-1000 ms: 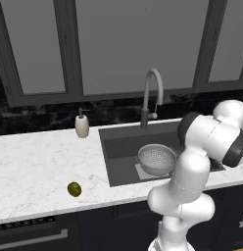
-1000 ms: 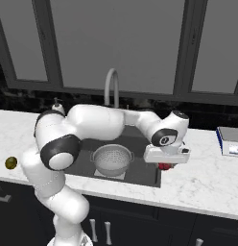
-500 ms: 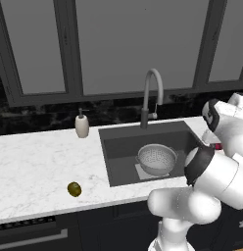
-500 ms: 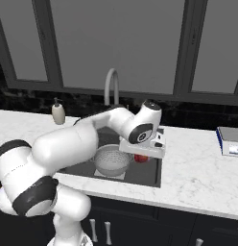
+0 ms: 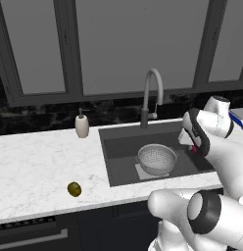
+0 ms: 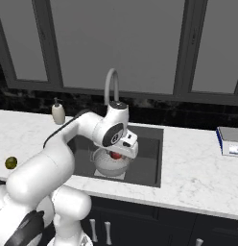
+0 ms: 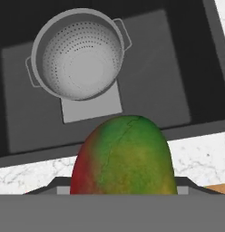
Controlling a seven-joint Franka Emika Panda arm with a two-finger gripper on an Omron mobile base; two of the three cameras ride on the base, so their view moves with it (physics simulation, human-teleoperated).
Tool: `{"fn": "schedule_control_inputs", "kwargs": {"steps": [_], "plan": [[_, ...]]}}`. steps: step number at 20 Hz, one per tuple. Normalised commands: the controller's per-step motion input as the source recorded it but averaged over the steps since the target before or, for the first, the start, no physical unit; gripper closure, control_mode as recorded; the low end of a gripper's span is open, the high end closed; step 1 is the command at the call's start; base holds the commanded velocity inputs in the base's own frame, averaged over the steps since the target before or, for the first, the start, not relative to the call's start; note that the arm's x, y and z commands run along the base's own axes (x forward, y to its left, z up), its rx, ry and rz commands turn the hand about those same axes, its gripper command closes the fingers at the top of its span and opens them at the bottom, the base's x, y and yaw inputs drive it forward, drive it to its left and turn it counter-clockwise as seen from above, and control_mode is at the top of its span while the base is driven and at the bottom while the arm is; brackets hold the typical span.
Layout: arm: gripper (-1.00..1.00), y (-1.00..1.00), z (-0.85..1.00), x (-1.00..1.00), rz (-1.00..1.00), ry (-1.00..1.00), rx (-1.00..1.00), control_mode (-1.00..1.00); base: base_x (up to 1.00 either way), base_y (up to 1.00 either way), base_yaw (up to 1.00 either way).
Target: Put the colander in the sink, put the mango, kiwi in the colander, and turn on the sink faucet and pour water over the colander.
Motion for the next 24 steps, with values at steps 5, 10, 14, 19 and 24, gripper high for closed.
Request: {"fn": "schedule_control_inputs", "kwargs": {"steps": [5, 10, 14, 19, 24], "plan": [[1.0, 0.57, 0.04, 0.01, -0.07, 0.0, 0.0, -1.0, 0.0, 0.0, 0.0], [1.0, 0.6, -0.04, 0.09, -0.01, 0.0, -0.01, -1.0, 0.0, 0.0, 0.0], [1.0, 0.53, -0.02, 0.42, -0.07, 0.0, -0.04, -1.0, 0.0, 0.0, 0.0], [1.0, 0.35, -0.03, 0.57, -0.09, 0.01, 0.0, -1.0, 0.0, 0.0, 0.0], [1.0, 0.03, -0.21, 0.43, -0.06, 0.12, 0.0, -1.0, 0.0, 0.0, 0.0]]}}
